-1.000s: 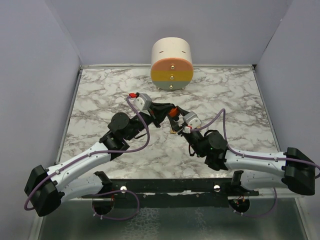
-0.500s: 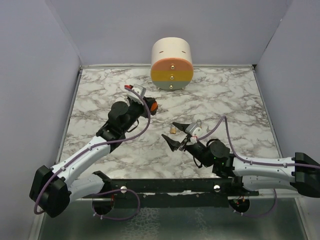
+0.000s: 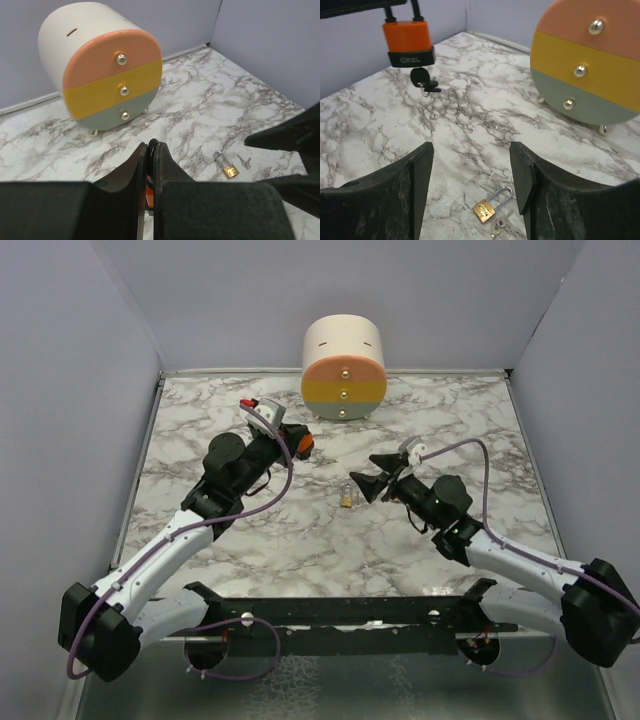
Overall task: Lock with the key
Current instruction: Lock the lock.
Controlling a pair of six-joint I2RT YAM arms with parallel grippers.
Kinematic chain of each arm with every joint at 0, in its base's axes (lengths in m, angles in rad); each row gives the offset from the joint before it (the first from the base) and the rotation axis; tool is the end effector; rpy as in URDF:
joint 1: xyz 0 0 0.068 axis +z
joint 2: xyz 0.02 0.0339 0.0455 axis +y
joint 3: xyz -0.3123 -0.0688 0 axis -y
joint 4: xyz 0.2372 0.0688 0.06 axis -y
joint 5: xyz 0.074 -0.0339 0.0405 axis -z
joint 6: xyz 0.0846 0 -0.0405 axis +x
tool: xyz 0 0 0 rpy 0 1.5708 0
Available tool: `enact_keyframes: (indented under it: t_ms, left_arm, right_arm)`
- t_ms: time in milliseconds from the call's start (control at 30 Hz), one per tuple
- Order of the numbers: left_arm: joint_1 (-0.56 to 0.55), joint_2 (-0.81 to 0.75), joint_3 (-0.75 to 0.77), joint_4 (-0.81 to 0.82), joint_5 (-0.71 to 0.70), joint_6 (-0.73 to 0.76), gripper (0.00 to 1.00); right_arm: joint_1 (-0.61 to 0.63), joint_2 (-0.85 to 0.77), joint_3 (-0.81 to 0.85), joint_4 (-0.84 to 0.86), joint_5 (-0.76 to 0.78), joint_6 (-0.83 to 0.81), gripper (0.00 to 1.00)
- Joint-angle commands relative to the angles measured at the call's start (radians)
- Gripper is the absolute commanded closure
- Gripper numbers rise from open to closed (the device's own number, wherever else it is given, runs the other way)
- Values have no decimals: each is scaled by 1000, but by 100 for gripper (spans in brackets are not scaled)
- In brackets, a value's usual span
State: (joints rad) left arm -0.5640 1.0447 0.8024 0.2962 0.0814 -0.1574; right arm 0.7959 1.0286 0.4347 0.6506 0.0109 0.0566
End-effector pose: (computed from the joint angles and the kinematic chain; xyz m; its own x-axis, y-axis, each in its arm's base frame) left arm 0.2211 -0.1480 0.3934 -0.0493 -0.1537 -0.9869 0.6011 0.7845 -0.1522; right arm 0.1737 0.1761 0.3070 -0.0004 0.0804 -0.9968 -0.7079 0.7040 0.0571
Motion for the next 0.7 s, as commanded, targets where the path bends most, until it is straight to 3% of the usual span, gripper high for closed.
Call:
enact_keyframes:
  t_ms: [0,67,100,167,267,333,400,533,667]
  left_arm:
    - [5,-28,49,-2,103,34,100]
    - [12,-32,47,-4,132,39,100]
    - [17,-34,47,-6,144,42,100]
    - [31,-39,43,-6,186,50,100]
    - [55,-45,34,-8,248,58,100]
    - [72,-51,26,-14,265,61,100]
    - [94,-63,12,-5,280,55,100]
    - [137,-67,0,41,372,9,100]
    - [156,-56,4,125,531,-68,100]
  right_arm:
    - [-196,117,81,79,-458,185,38]
    - [-272,193,113,169,-601,275,13]
    - [-309,236,126,230,-692,327,9]
    - [-358,362,158,376,-824,443,8]
    - [-367,506,216,529,-952,546,14]
    - [-366,563,220,646,-989,617,4]
    - [-367,576,198,727,-983,645,2]
    - [-362,520,166,683,-978,584,2]
    - [-331,413,148,524,-941,446,4]
